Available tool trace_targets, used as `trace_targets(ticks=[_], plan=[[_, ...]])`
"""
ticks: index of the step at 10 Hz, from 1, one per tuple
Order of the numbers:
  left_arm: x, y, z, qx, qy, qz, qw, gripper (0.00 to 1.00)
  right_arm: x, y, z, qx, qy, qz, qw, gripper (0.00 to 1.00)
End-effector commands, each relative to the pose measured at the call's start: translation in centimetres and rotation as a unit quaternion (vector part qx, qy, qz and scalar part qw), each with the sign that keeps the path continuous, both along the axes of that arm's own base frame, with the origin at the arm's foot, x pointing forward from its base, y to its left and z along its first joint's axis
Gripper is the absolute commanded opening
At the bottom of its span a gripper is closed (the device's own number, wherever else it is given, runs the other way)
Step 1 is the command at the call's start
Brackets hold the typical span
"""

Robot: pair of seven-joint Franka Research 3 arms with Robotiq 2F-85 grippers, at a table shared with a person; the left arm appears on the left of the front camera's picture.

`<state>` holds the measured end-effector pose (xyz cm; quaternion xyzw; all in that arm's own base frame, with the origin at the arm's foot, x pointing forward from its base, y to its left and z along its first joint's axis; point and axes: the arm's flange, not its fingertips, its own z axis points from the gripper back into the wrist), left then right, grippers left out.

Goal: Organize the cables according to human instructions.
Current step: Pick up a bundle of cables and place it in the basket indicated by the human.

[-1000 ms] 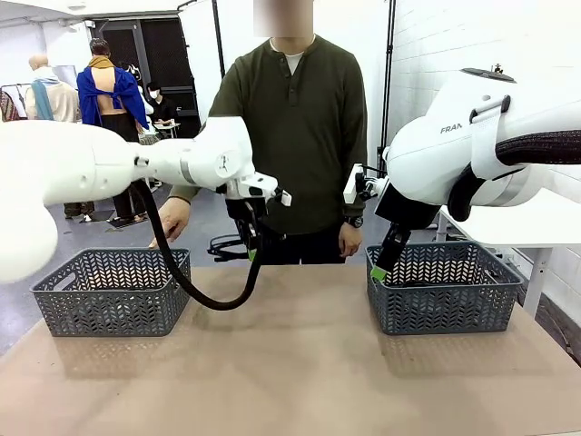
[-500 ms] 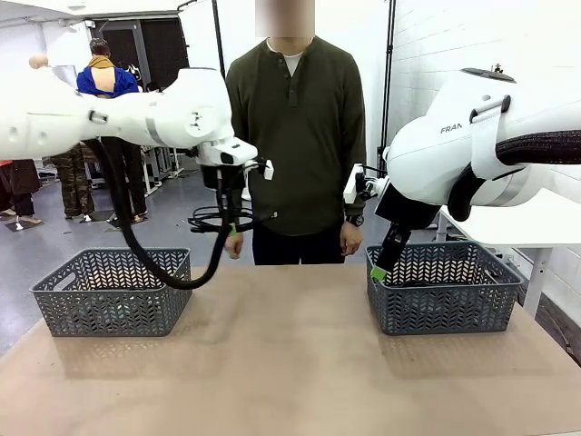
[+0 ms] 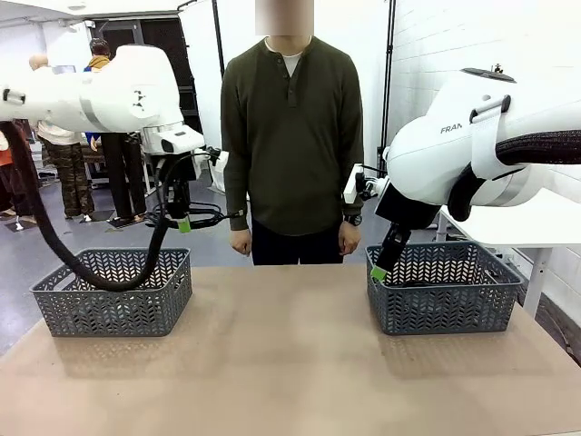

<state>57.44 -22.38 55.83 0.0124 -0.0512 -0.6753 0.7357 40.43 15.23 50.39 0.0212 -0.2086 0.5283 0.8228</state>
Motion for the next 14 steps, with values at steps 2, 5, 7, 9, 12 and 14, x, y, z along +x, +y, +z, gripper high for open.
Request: trace_targets(ticks=[2,5,7,9,12,14], plan=[[0.0,2.2,-1.3,-0.027,0.022,0.002,0.999,0.00,-0.1,0.1,-0.2,-0.005,-0.001,-0.001,1.000,1.00],[0.0,1.0,-0.2,-0.003,0.004,-0.003,1.000,0.00,-0.1,0.1,-0.2,-0.005,-0.001,-0.001,1.000,1.00],[0.0,1.0,-0.2,-0.003,0.004,-0.003,1.000,0.00,-0.1,0.1,-0.2,-0.005,-0.001,-0.001,1.000,1.00],[-0.1,0.8,-0.6,-0.009,0.011,-0.005,1.000,0.00,-0.1,0.1,-0.2,-0.005,-0.001,-0.001,1.000,1.00],[-3.1,4.2,-0.9,-0.013,0.007,-0.009,1.000,0.00,-0.1,0.1,-0.2,-0.005,-0.001,-0.001,1.000,1.00],[-5.2,7.5,-1.0,-0.015,0.014,-0.002,1.000,0.00,-0.1,0.1,-0.2,-0.005,-0.001,-0.001,1.000,1.00]])
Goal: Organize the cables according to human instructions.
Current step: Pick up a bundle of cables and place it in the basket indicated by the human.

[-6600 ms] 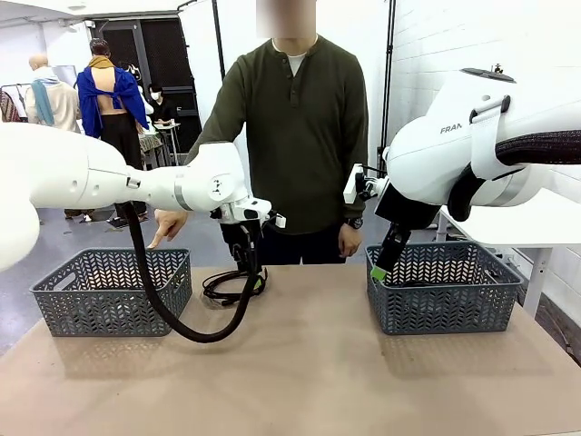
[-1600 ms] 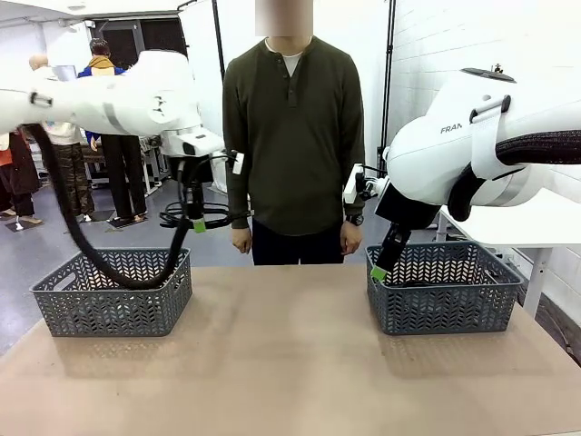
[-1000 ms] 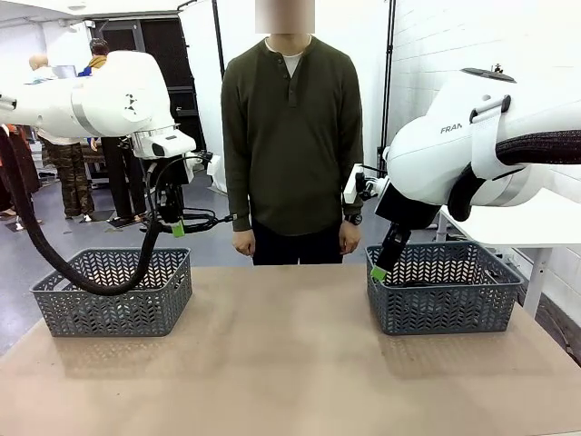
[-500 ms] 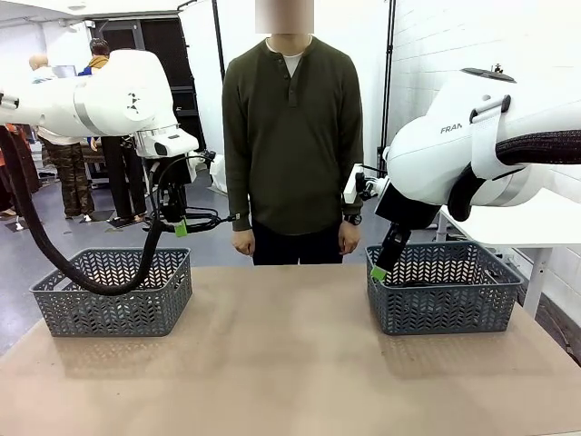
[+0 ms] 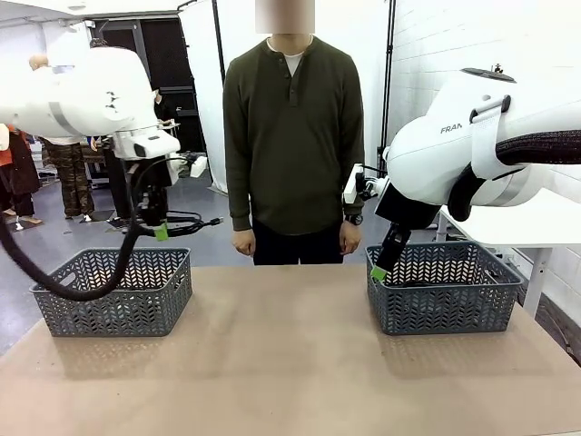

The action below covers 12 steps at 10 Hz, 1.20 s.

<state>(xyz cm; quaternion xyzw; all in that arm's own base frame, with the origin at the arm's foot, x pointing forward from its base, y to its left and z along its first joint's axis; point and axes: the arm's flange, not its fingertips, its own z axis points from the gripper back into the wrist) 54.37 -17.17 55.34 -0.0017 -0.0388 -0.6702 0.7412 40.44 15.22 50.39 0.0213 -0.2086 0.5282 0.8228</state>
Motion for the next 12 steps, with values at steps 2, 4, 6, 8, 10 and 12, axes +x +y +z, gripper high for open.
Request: trace_targets(ticks=[2,4,6,8,10,12], plan=[[-3.4,5.4,-1.8,-0.004,-0.008,-0.004,1.000,0.00,-0.1,0.1,-0.2,-0.005,-0.001,-0.001,1.000,1.00],[-2.3,7.2,-3.5,0.001,-0.027,-0.014,1.000,0.00,-0.1,0.1,-0.2,-0.005,-0.001,-0.001,1.000,1.00],[-0.5,7.5,-4.5,0.005,-0.033,-0.021,0.999,0.00,-0.1,0.1,-0.2,-0.005,-0.001,-0.001,1.000,1.00],[0.7,7.9,-5.9,0.010,-0.026,-0.031,0.999,0.00,-0.1,0.1,-0.2,-0.005,-0.001,-0.001,1.000,1.00],[1.7,8.7,-7.0,0.012,-0.019,-0.035,0.999,0.00,-0.1,0.1,-0.2,-0.005,-0.001,-0.001,1.000,1.00],[2.5,9.3,-7.9,0.016,-0.009,-0.036,0.999,0.00,-0.1,0.1,-0.2,-0.005,-0.001,-0.001,1.000,1.00]])
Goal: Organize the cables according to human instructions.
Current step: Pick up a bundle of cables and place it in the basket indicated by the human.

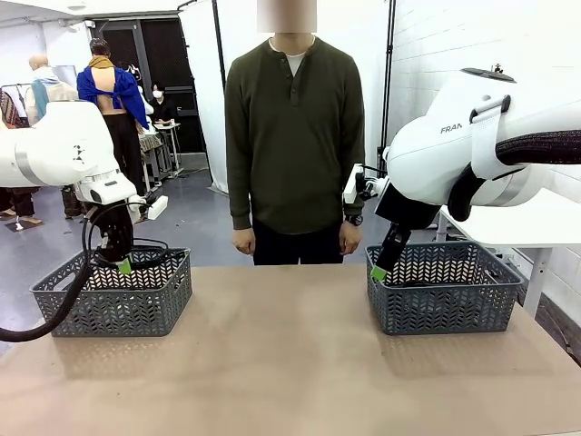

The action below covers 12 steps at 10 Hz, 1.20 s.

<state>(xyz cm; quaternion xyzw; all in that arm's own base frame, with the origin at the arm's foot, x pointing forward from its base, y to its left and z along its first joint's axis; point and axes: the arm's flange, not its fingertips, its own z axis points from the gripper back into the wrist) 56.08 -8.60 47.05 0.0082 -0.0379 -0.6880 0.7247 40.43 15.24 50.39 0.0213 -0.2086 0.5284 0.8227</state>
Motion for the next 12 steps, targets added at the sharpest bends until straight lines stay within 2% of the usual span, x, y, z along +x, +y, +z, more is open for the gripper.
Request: trace_targets(ticks=[1,10,12], plan=[[1.1,1.1,-0.2,0.008,0.004,-0.014,1.000,0.00,-0.1,0.1,-0.2,-0.005,-0.001,-0.002,1.000,1.00],[1.5,4.4,-2.9,0.001,0.013,0.010,1.000,0.00,-0.1,0.1,-0.2,-0.005,-0.001,-0.002,1.000,1.00],[1.6,4.6,-3.0,0.003,0.007,0.021,1.000,0.39,-0.1,0.1,-0.2,-0.005,-0.001,-0.002,1.000,1.00]])
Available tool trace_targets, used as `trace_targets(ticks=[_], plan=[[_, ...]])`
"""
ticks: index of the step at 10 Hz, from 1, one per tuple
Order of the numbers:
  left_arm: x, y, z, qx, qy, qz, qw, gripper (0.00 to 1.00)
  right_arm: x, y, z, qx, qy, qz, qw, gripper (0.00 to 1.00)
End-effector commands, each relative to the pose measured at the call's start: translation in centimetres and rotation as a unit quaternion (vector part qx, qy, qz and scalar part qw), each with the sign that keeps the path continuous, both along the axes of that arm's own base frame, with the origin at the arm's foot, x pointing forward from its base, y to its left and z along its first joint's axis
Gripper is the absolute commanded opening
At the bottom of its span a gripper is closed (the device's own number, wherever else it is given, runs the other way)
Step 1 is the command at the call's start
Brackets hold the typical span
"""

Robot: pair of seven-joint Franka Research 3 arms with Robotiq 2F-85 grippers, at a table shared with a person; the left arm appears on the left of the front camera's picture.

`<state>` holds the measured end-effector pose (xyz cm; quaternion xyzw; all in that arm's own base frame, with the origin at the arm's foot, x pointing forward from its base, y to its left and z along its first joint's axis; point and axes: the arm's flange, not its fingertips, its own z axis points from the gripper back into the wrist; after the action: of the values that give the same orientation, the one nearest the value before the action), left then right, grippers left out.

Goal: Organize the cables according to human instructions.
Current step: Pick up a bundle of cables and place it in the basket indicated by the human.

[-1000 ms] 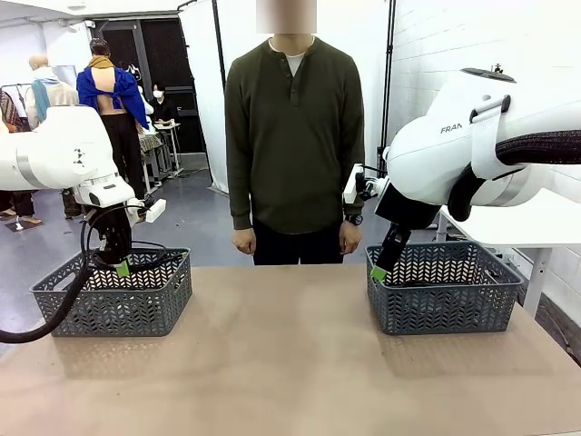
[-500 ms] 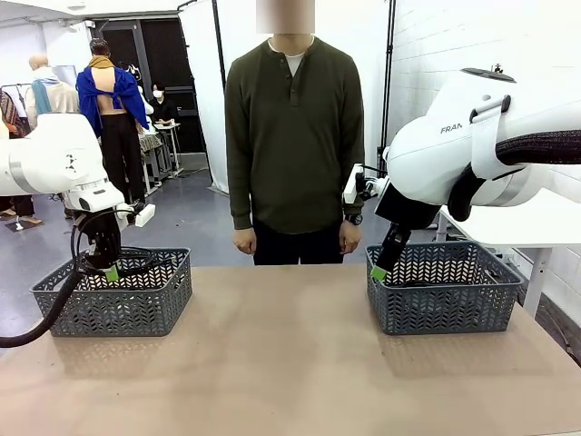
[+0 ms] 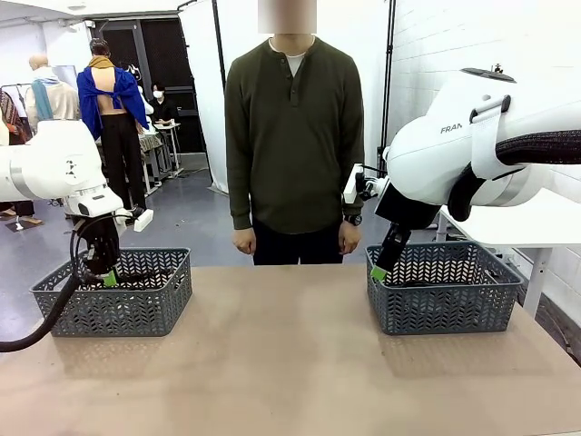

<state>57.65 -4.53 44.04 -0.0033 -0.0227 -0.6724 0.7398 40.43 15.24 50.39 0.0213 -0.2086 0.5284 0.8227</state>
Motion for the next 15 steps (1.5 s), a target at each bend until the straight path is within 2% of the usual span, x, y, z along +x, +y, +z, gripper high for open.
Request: trace_targets(ticks=[1,3,6,10,11,12,15], plan=[[-0.1,0.6,0.0,0.001,-0.015,0.000,1.000,0.58,-0.1,0.1,-0.2,-0.005,-0.001,-0.002,1.000,1.00],[-0.2,0.8,0.5,0.001,-0.019,0.005,1.000,0.97,-0.1,0.1,-0.2,-0.005,-0.001,-0.002,1.000,1.00],[-0.4,0.5,3.1,0.003,-0.032,-0.007,0.999,1.00,-0.1,0.1,-0.2,-0.005,-0.001,-0.002,1.000,1.00],[-0.6,0.5,4.6,-0.001,-0.021,0.002,1.000,1.00,-0.1,0.1,-0.2,-0.005,-0.001,-0.002,1.000,1.00],[-0.8,0.5,4.8,-0.012,0.007,0.021,1.000,1.00,-0.1,0.1,-0.2,-0.005,-0.001,-0.002,1.000,1.00],[-0.6,0.2,4.1,-0.001,-0.028,0.001,1.000,1.00,-0.1,0.1,-0.2,-0.005,-0.001,-0.002,1.000,1.00],[-0.6,0.2,4.1,-0.001,-0.028,0.001,1.000,1.00,-0.1,0.1,-0.2,-0.005,-0.001,-0.002,1.000,1.00]])
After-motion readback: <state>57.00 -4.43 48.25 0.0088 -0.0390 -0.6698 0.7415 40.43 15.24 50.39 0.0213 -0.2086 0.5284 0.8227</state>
